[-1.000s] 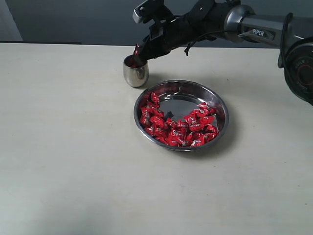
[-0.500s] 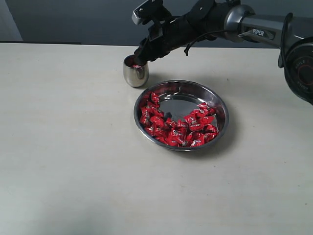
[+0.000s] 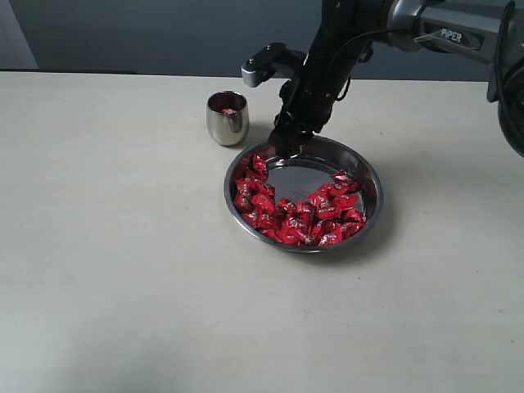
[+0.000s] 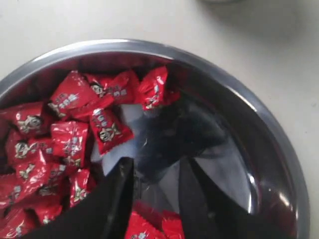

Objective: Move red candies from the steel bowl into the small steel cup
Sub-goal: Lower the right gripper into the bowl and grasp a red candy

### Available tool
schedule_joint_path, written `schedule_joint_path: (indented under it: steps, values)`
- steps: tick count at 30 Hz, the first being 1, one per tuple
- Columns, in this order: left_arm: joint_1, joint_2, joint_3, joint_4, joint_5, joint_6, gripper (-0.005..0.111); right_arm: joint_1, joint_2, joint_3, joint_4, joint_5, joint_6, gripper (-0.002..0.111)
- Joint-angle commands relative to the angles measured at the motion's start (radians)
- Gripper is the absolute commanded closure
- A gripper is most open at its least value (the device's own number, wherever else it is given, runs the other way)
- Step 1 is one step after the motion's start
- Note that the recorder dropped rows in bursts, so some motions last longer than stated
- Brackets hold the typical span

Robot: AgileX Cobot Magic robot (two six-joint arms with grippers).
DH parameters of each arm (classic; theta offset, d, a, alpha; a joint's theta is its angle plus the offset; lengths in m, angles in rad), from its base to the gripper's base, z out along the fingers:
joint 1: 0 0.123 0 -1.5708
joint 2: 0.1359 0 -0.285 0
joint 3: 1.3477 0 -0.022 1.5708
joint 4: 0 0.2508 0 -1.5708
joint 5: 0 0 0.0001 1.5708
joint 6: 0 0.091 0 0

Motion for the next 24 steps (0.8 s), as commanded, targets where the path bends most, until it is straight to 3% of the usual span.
schedule_joint_path:
  steps: [1,7,12,17,24]
  values:
    - [-0.01,-0.004,-0.001,0.0,-0.007,-0.006,0.106,-0.004,-0.008,0.002,0.007,0.061,0.006,0.077]
    - [-0.01,-0.004,-0.001,0.0,-0.007,-0.006,0.106,-0.004,-0.008,0.112,0.018,0.07,-0.003,0.077]
    - [-0.01,-0.004,-0.001,0.0,-0.007,-0.006,0.106,-0.004,-0.008,0.205,0.0,-0.023,-0.006,0.077]
    - [-0.01,-0.004,-0.001,0.0,-0.007,-0.006,0.106,-0.004,-0.01,0.217,-0.032,-0.045,-0.002,0.077]
    - [-0.01,-0.004,-0.001,0.0,-0.007,-0.006,0.106,-0.093,-0.031,0.217,-0.04,-0.06,0.069,0.077]
